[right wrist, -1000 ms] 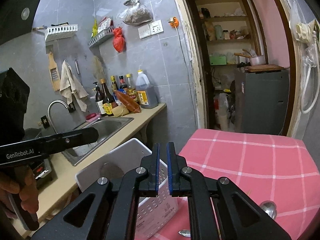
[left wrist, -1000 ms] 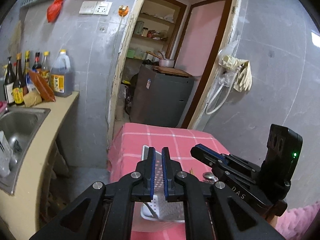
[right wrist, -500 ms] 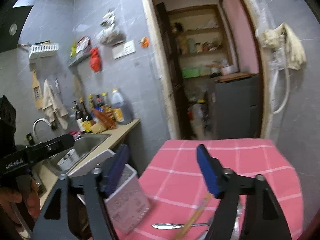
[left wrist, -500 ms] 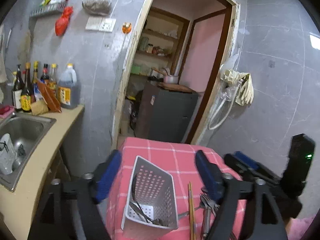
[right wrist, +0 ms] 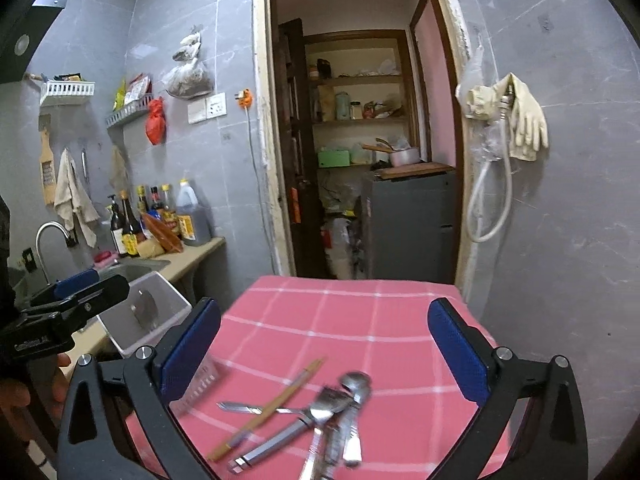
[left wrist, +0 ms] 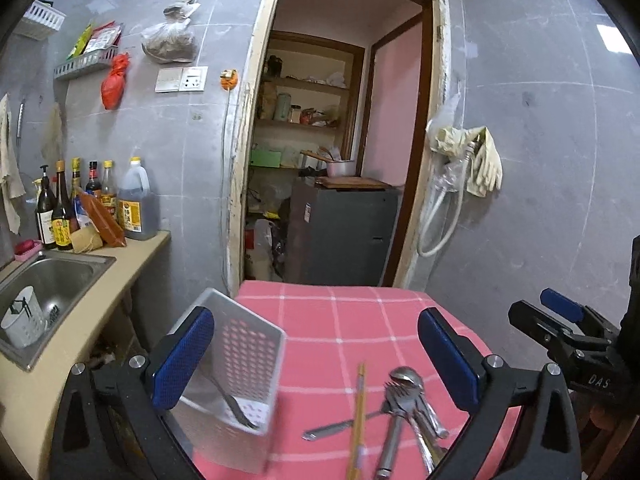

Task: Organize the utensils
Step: 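Bring both tools back over the remaining utensils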

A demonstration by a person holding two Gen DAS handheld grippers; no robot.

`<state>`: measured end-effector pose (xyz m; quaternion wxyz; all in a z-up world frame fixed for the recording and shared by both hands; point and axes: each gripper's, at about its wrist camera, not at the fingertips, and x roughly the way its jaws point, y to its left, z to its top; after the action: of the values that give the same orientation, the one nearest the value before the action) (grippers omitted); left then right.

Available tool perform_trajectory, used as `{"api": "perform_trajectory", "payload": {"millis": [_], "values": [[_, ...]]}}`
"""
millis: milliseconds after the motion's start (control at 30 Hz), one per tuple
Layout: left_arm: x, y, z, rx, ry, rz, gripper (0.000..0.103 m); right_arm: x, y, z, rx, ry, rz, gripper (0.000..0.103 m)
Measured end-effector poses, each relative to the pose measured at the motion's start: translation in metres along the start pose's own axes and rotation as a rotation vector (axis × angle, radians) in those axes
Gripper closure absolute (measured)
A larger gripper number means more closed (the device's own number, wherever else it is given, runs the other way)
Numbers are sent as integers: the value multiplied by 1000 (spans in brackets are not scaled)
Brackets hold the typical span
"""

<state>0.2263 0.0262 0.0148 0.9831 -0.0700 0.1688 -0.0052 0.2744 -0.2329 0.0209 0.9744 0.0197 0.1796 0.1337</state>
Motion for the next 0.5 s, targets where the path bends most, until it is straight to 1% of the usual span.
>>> {"api": "perform_trajectory", "payload": {"millis": [133,267,367,500], "values": [[-3,-19,-11,6,-1,18,0,-9,-22,-7,-12,14,-13,1],[-2,-36,-24,7,8,49,0,-8,-38,-14,-27,43,-7,1],[0,-44,-35,3,20,64,0,-3,-49,-25,-32,79,6,1],[8,-54,-55,10,77,79,0,11,-65,-43,-23,156,31,1]]}}
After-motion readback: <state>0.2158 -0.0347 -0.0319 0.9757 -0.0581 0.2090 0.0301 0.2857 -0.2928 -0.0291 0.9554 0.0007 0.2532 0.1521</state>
